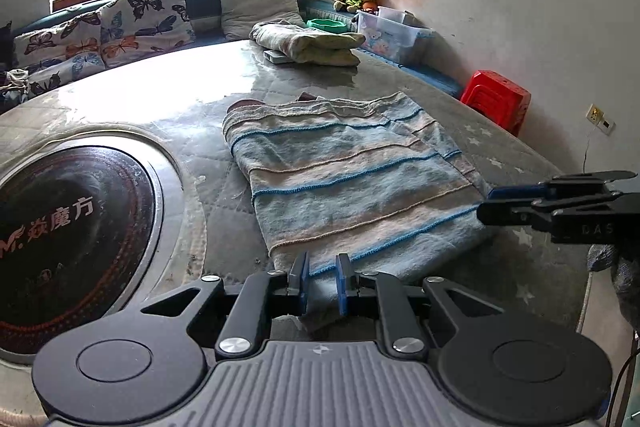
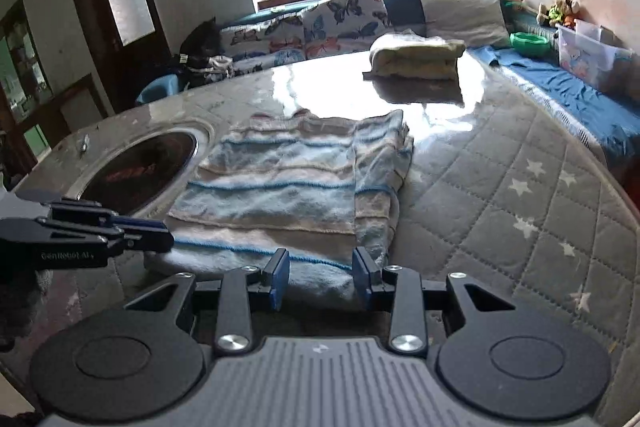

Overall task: Fold clothes
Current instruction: 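Open both tools and withdraw them from the folded shirt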

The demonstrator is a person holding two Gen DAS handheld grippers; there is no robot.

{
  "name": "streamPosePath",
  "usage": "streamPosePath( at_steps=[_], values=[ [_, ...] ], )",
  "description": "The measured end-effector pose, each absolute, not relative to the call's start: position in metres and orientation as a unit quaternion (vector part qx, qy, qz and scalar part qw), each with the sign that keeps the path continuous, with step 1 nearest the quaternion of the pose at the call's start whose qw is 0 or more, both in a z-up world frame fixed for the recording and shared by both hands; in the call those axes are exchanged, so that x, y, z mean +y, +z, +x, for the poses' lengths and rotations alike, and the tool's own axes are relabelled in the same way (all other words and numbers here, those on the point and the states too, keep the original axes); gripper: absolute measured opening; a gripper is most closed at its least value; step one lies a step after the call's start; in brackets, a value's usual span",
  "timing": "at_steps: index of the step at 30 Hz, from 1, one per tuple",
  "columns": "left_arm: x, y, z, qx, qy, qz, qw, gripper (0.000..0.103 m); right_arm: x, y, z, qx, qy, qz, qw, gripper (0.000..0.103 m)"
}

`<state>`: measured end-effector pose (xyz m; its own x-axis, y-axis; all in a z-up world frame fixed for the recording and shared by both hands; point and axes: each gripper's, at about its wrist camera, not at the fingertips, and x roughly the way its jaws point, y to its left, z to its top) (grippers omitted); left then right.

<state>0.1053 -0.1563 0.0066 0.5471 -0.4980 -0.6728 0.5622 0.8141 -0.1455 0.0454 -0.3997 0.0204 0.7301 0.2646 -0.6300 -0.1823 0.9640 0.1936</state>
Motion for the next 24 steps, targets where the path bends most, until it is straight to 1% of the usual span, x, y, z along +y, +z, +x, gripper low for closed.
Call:
streamPosePath(
  at_steps=[1, 2, 3, 4, 6, 8, 10, 11, 13, 16, 20, 21, 23, 24],
  values=[
    [-0.156, 0.008, 0.104, 0.369, -0.301, 0.043, 0.879, 0.021, -0.4, 0.022, 0.044, 0.343, 0.119, 0.062, 0.93, 0.038],
    [-0.156, 0.009, 0.103, 0.37, -0.299, 0.042, 0.879, 0.03, -0.4, 0.023, 0.043, 0.34, 0.118, 0.064, 0.931, 0.045],
    [-0.157, 0.01, 0.102, 0.37, -0.296, 0.042, 0.88, 0.036, -0.4, 0.024, 0.042, 0.337, 0.116, 0.065, 0.932, 0.048],
    [-0.157, 0.012, 0.101, 0.369, -0.295, 0.043, 0.881, 0.045, -0.399, 0.025, 0.04, 0.334, 0.112, 0.066, 0.933, 0.052],
    [-0.158, 0.014, 0.098, 0.367, -0.293, 0.044, 0.882, 0.048, -0.399, 0.025, 0.038, 0.33, 0.104, 0.068, 0.936, 0.055],
    [-0.158, 0.017, 0.095, 0.364, -0.291, 0.045, 0.884, 0.056, -0.4, 0.025, 0.035, 0.327, 0.094, 0.071, 0.938, 0.063],
    [-0.158, 0.019, 0.093, 0.362, -0.288, 0.046, 0.885, 0.06, -0.4, 0.026, 0.033, 0.323, 0.083, 0.073, 0.94, 0.066],
    [-0.157, 0.019, 0.093, 0.362, -0.286, 0.046, 0.886, 0.063, -0.4, 0.026, 0.032, 0.32, 0.078, 0.075, 0.941, 0.072],
    [-0.156, 0.019, 0.093, 0.364, -0.282, 0.046, 0.886, 0.069, -0.401, 0.027, 0.029, 0.314, 0.072, 0.077, 0.944, 0.08],
    [-0.155, 0.019, 0.091, 0.365, -0.281, 0.045, 0.887, 0.075, -0.4, 0.027, 0.026, 0.311, 0.065, 0.079, 0.945, 0.085],
    [-0.153, 0.021, 0.084, 0.359, -0.283, 0.047, 0.888, 0.089, -0.398, 0.026, 0.022, 0.308, 0.052, 0.084, 0.946, 0.092],
    [-0.152, 0.021, 0.082, 0.357, -0.284, 0.047, 0.889, 0.09, -0.397, 0.026, 0.021, 0.306, 0.048, 0.085, 0.947, 0.094],
    [-0.151, 0.022, 0.08, 0.354, -0.285, 0.048, 0.889, 0.092, -0.396, 0.026, 0.018, 0.301, 0.042, 0.087, 0.949, 0.1],
    [-0.15, 0.023, 0.078, 0.353, -0.286, 0.048, 0.89, 0.093, -0.395, 0.027, 0.016, 0.298, 0.038, 0.09, 0.95, 0.101]
  ],
)
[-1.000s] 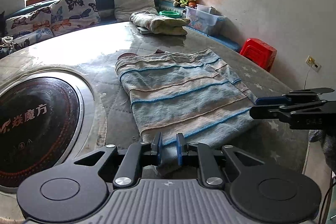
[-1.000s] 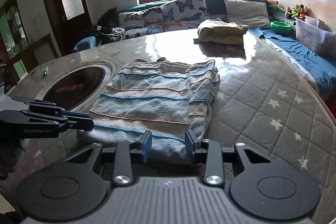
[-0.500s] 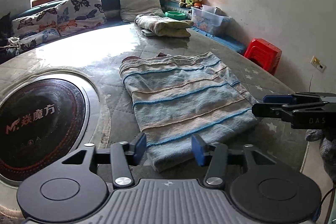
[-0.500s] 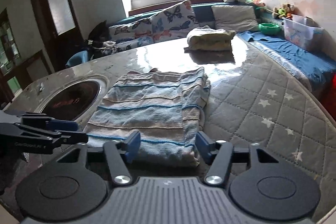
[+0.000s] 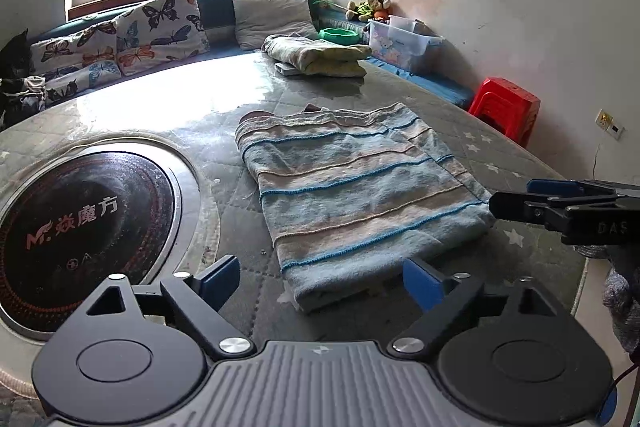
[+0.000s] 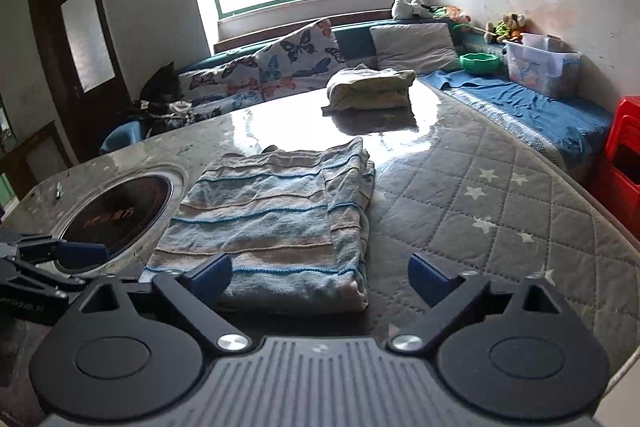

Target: Fold clothes

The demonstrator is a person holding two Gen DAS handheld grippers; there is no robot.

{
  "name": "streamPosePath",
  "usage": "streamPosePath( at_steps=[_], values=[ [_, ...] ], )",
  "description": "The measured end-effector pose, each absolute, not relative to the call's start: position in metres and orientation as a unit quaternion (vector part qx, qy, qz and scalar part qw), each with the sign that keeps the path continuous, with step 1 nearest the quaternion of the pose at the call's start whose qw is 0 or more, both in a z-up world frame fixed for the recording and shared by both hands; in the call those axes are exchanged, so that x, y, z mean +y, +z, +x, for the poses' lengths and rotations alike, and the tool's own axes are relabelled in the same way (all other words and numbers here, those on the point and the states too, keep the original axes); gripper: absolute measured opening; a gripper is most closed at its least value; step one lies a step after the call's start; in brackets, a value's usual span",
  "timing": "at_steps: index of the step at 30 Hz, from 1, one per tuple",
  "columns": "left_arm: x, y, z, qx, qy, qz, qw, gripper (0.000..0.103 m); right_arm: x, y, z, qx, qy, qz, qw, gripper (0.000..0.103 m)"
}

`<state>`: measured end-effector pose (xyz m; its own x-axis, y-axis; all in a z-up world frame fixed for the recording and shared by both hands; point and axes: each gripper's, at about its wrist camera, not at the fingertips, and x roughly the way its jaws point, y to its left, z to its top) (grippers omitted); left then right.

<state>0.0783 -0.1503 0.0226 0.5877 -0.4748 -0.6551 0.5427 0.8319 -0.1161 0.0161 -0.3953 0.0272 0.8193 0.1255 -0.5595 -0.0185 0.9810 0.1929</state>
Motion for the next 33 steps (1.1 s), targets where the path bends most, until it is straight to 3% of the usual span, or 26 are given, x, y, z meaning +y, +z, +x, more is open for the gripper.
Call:
streamPosePath(
  at_steps=[5, 19, 33],
  values=[
    [-0.146, 0.024, 0.071, 0.344, -0.288, 0.046, 0.893, 0.103, -0.392, 0.03, 0.01, 0.294, 0.03, 0.094, 0.951, 0.103],
    [-0.139, 0.022, 0.056, 0.348, -0.279, 0.048, 0.894, 0.103, -0.399, 0.025, -0.005, 0.283, 0.027, 0.179, 0.942, 0.103],
    [-0.132, 0.021, 0.042, 0.345, -0.271, 0.06, 0.897, 0.103, -0.372, 0.025, -0.017, 0.294, 0.015, 0.133, 0.946, 0.103]
  ],
)
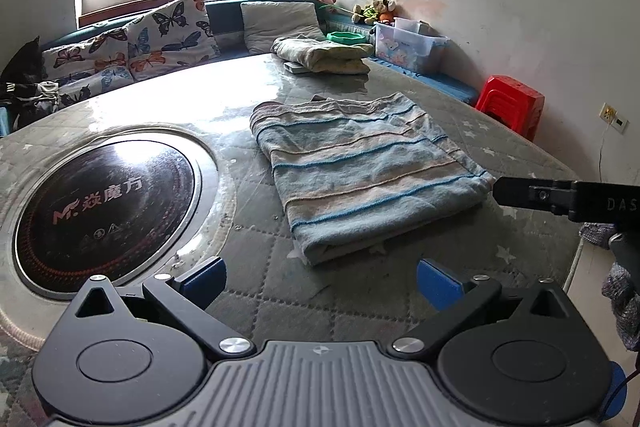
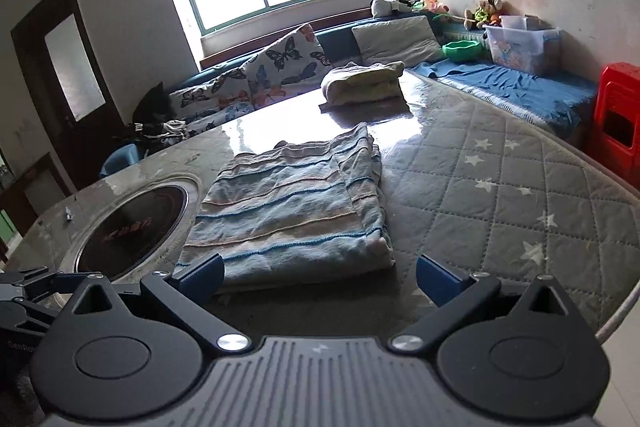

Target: Fold clothes

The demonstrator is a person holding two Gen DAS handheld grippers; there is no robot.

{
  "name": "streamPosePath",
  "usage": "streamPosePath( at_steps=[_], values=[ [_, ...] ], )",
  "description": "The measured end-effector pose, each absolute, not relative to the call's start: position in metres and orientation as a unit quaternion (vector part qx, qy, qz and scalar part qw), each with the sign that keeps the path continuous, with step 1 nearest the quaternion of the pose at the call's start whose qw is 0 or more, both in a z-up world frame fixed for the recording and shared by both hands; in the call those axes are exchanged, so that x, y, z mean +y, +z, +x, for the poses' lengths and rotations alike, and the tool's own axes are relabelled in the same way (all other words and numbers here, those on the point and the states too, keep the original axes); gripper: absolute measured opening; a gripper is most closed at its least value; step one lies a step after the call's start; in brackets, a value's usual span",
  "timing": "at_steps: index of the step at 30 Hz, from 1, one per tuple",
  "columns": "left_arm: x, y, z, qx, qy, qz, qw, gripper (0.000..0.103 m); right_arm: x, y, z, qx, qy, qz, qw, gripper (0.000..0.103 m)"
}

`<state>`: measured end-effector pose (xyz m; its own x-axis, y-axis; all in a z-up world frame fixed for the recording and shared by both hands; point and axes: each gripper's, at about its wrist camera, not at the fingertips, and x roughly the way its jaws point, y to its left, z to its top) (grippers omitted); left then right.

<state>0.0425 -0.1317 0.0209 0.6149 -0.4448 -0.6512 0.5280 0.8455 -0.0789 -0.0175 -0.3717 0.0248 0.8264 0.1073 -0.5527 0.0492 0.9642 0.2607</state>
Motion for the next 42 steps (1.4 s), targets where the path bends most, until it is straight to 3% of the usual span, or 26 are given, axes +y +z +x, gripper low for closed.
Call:
streamPosePath(
  at_steps=[42],
  values=[
    [-0.121, 0.002, 0.021, 0.368, -0.226, 0.08, 0.898, 0.103, -0.34, 0.01, -0.036, 0.316, -0.037, 0.08, 0.944, 0.103]
  ],
)
